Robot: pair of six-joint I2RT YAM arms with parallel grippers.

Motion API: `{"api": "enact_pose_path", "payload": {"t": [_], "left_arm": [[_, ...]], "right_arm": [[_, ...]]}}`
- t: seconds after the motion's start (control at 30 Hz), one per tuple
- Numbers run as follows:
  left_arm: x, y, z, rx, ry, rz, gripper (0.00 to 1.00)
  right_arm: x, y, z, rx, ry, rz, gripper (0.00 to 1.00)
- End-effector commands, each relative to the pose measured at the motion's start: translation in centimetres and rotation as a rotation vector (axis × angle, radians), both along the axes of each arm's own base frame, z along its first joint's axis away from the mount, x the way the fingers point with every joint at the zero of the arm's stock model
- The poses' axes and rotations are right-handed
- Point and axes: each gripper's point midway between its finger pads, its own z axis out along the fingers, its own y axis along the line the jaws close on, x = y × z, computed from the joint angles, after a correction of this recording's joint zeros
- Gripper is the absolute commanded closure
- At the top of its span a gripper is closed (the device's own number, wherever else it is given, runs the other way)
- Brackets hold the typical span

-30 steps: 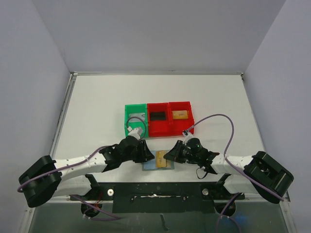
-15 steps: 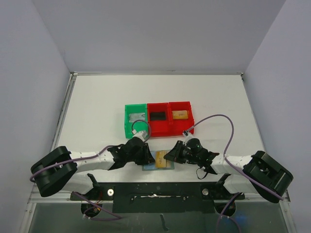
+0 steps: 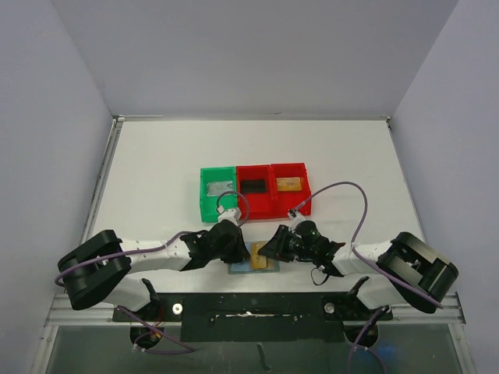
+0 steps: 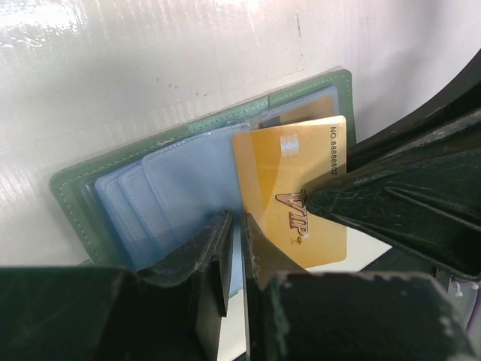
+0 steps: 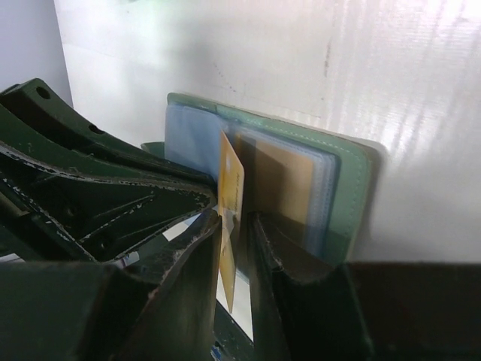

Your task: Take the credit cards out of the card holder

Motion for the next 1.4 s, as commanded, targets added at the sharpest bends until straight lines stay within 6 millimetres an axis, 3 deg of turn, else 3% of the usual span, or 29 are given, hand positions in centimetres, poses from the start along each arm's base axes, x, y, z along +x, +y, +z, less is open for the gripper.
{"api": "enact_pose_path", "payload": {"t": [0.0, 0.2, 0.5, 0.63, 0.73, 0.93, 1.03, 1.17, 1.37], "left_arm": [[-0.6, 2.4, -2.3, 0.127, 0.012, 0.004, 0.9], [-0.5, 2.5, -2.2, 0.125, 0.007, 0.008, 0.9], [-0.4, 2.3, -2.0, 0.121, 0.004, 0.004, 0.91], [-0.3, 2.2, -1.8, 0.114, 0.0, 0.003, 0.91], [-0.3, 2.1, -1.6, 0.112, -0.003, 0.003, 0.91], [0.2, 2.2, -0.3, 0.093, -0.037, 0.022, 0.87], [0.4, 1.8, 0.9, 0.053, -0.053, 0.027, 0.81], [0.9, 1.2, 3.1, -0.027, -0.092, 0.045, 0.64], [1.5, 1.5, 5.9, -0.106, -0.165, 0.072, 0.43]], "right_arm": [[0.9, 2.3, 2.4, 0.082, -0.077, 0.043, 0.78], [0.6, 2.4, 1.9, 0.089, -0.061, 0.042, 0.82], [0.3, 1.4, 1.7, 0.059, -0.064, 0.024, 0.78], [0.0, 1.5, 2.0, 0.069, -0.07, 0.042, 0.87], [0.0, 1.5, 2.1, 0.072, -0.072, 0.046, 0.99], [0.9, -0.3, 2.6, 0.015, -0.128, -0.029, 1.0], [1.4, -1.2, 3.7, -0.003, -0.194, -0.045, 1.0], [1.9, -1.8, 5.4, -0.024, -0.296, -0.036, 1.0], [3.7, -3.1, 9.4, -0.03, -0.534, -0.078, 1.0]]}}
